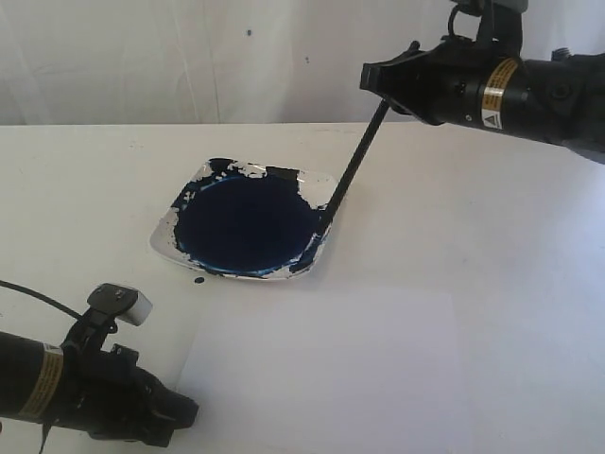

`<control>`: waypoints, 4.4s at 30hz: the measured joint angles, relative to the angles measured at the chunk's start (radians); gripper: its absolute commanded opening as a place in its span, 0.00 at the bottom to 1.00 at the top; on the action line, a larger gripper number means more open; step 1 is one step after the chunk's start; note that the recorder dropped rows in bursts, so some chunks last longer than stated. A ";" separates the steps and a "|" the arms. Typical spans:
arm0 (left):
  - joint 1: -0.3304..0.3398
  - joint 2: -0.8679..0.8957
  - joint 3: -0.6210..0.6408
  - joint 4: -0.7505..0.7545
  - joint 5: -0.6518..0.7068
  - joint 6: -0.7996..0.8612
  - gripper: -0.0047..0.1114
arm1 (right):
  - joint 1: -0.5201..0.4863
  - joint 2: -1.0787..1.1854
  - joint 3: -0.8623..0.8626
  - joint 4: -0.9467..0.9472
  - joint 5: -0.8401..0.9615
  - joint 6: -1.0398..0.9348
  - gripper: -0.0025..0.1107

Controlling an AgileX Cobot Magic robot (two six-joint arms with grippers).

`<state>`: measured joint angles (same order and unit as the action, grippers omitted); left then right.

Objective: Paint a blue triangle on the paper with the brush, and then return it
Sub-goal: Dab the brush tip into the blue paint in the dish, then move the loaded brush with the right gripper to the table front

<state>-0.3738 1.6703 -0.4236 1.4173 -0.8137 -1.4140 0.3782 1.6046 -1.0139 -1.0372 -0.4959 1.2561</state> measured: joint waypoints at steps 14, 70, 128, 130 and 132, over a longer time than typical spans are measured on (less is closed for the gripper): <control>0.000 0.000 0.000 0.000 0.000 0.000 0.04 | 0.000 -0.003 -0.055 -0.032 0.045 0.014 0.02; 0.000 0.000 0.000 0.000 0.000 0.000 0.04 | 0.000 -0.092 -0.149 -0.418 0.001 0.402 0.02; 0.000 0.000 0.000 0.000 0.000 0.000 0.04 | 0.000 -0.014 -0.082 -0.696 -0.448 0.646 0.02; 0.000 0.000 0.000 0.000 0.000 0.000 0.04 | 0.000 -0.002 -0.082 -0.694 -0.426 0.637 0.02; 0.000 0.000 0.000 0.000 0.000 0.000 0.04 | 0.000 0.006 -0.082 -0.692 -0.406 0.622 0.02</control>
<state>-0.3738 1.6703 -0.4236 1.4173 -0.8137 -1.4140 0.3782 1.6108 -1.0961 -1.7293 -0.9020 1.8781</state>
